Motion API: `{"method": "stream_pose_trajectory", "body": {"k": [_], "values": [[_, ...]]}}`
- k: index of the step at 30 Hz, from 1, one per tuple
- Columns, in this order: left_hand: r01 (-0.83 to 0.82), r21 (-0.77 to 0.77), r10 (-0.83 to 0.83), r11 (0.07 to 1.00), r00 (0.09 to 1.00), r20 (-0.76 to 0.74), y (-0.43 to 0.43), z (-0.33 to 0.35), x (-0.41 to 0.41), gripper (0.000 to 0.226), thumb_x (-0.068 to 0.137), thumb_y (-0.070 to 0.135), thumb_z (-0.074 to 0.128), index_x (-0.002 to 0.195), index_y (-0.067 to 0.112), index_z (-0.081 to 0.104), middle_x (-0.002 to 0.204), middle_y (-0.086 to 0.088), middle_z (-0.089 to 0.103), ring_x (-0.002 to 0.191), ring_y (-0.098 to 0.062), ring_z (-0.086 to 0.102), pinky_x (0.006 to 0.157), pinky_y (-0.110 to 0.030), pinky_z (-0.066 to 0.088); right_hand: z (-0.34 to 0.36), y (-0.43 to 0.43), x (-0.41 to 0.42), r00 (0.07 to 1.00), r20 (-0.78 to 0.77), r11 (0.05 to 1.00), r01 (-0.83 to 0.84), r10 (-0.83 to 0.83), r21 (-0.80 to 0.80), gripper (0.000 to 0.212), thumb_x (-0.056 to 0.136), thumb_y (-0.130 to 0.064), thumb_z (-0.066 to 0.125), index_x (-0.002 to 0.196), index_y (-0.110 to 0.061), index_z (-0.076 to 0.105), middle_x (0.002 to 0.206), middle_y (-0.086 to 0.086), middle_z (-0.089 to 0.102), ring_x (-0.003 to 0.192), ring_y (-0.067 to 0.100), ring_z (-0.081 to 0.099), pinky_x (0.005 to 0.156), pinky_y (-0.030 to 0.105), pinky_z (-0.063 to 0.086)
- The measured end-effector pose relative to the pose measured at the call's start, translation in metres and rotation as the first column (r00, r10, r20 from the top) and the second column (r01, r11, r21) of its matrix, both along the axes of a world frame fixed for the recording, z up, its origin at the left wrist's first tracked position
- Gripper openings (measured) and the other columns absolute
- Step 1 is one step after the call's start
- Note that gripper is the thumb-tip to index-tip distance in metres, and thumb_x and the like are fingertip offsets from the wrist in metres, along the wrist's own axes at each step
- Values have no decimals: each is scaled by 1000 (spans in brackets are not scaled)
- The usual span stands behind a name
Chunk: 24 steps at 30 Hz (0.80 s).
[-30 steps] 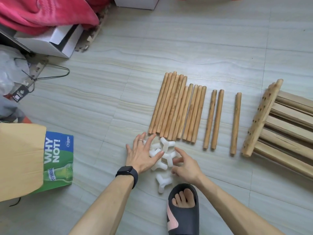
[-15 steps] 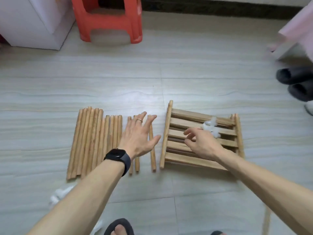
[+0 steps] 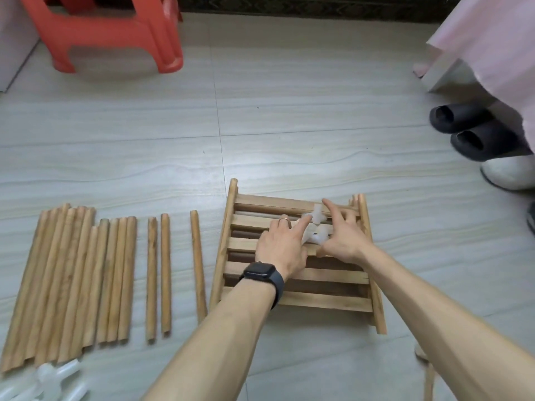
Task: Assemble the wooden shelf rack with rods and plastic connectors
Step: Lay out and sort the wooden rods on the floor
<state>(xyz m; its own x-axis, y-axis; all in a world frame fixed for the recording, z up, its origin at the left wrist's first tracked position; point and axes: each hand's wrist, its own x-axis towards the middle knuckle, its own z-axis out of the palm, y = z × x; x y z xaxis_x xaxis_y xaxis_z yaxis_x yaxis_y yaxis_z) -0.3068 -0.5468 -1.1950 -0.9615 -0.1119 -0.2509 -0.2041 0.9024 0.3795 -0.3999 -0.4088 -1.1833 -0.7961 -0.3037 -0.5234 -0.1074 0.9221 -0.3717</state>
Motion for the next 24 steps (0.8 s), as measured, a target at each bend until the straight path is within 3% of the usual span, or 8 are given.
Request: {"method": "stream_pose_trajectory", "body": {"k": [3, 7, 11, 14, 18, 21, 24], "values": [[-42, 13, 42, 999, 998, 43, -1, -4, -13, 49, 103, 41, 44, 151, 42, 31, 126, -10, 53, 122, -30, 48, 92, -43, 46, -6, -3, -7, 994, 14, 993, -108, 107, 54, 129, 69, -26, 87, 161, -41, -2, 160, 0, 11, 130, 30, 50, 90, 29, 39], [-42, 36, 40, 998, 998, 52, -12, -5, -13, 33, 103, 43, 45, 134, 35, 50, 116, -7, 62, 112, -29, 57, 79, -40, 48, -3, -9, -13, 984, 4, 966, -174, 176, 189, 128, 68, -34, 89, 160, -42, 0, 159, 0, 12, 127, 35, 54, 103, 44, 48], [-79, 105, 83, 991, 996, -36, -30, -1, -2, 28, 102, 41, 49, 128, 32, 50, 105, -3, 67, 97, -26, 62, 69, -35, 48, 0, -17, -13, 980, -101, 974, -154, 172, 167, 93, 72, -34, 83, 144, -34, 24, 142, 6, 35, 111, 36, 59, 94, 49, 52], [-145, 198, 160, 969, 985, -67, -52, 7, 11, 27, 101, 44, 50, 126, 35, 51, 96, 2, 66, 89, -22, 62, 70, -38, 53, -1, -18, -10, 964, -213, 979, -128, 160, 157, 72, 80, -40, 78, 132, -29, 29, 126, 8, 53, 102, 35, 61, 84, 46, 52], [-168, 178, 179, 970, 983, -51, -85, 16, 32, 28, 101, 49, 49, 126, 36, 52, 96, 5, 65, 89, -20, 62, 74, -41, 56, -7, -16, -3, 949, -295, 990, -80, 111, 112, 49, 89, -34, 70, 122, -26, 34, 111, 6, 62, 91, 32, 62, 77, 44, 53], [-208, 165, 218, 964, 975, -45, -105, 21, 42, 28, 102, 50, 47, 125, 36, 53, 96, 4, 65, 89, -19, 62, 73, -40, 55, -9, -15, -5, 977, -204, 998, 52, -58, -37, 35, 89, -23, 67, 114, -25, 42, 100, 4, 68, 85, 26, 63, 74, 38, 49], [-231, 173, 242, 957, 969, -45, -118, 27, 50, 27, 101, 52, 45, 121, 36, 54, 94, 3, 65, 87, -19, 60, 75, -42, 55, -1, -12, -16, 968, -29, 951, 240, -250, -196, 18, 91, -20, 66, 106, -16, 56, 96, 4, 68, 81, 24, 69, 73, 43, 61]]}}
